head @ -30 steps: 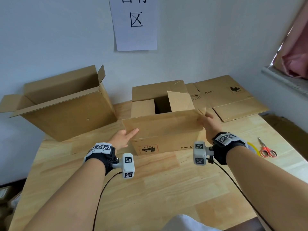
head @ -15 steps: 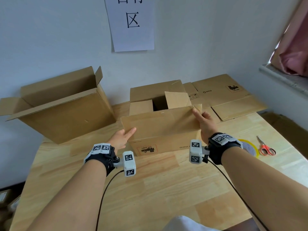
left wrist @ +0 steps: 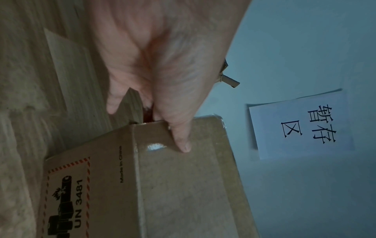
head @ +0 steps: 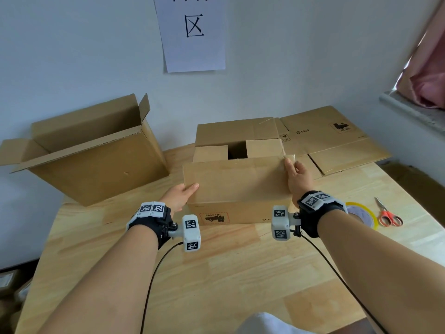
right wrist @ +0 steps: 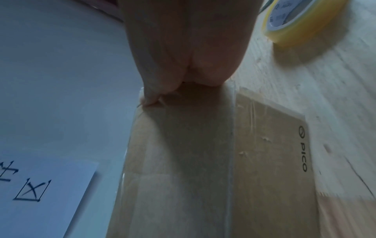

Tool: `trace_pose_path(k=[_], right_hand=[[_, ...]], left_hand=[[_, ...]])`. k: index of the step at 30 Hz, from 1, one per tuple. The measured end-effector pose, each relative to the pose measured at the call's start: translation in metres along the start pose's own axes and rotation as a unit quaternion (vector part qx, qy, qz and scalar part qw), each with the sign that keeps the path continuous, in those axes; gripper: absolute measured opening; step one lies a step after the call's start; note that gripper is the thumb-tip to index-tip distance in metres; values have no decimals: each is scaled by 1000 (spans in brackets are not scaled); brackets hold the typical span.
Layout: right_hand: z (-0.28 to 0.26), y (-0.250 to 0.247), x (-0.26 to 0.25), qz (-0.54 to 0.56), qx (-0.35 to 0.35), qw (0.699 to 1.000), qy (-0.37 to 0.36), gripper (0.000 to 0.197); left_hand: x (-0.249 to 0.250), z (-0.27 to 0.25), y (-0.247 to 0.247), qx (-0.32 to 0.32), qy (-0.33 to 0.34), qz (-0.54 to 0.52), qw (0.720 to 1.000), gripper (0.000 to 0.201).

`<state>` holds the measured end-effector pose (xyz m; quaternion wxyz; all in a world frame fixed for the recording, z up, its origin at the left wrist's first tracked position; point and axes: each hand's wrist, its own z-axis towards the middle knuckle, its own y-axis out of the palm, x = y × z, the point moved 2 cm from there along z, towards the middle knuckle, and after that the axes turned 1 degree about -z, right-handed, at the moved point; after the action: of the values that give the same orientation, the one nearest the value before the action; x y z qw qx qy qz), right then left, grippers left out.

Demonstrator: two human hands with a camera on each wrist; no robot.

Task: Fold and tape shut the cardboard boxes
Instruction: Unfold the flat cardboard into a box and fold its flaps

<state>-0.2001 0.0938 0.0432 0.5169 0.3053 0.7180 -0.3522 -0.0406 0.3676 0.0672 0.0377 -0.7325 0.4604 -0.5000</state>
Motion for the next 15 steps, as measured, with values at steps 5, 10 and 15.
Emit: trace_pose_path(k=[5,10,15], right_hand=[[4,-1,0,-112,26,993,3,38],[10,-9,2,-180,18,982,46,49],[11,-2,10,-196,9,978,71,43]], left_hand=[[-2,6,0,2,17,36,999,48],[0,15,1,69,71,71,993,34],[1,20,-2,49,96,119,987,70]])
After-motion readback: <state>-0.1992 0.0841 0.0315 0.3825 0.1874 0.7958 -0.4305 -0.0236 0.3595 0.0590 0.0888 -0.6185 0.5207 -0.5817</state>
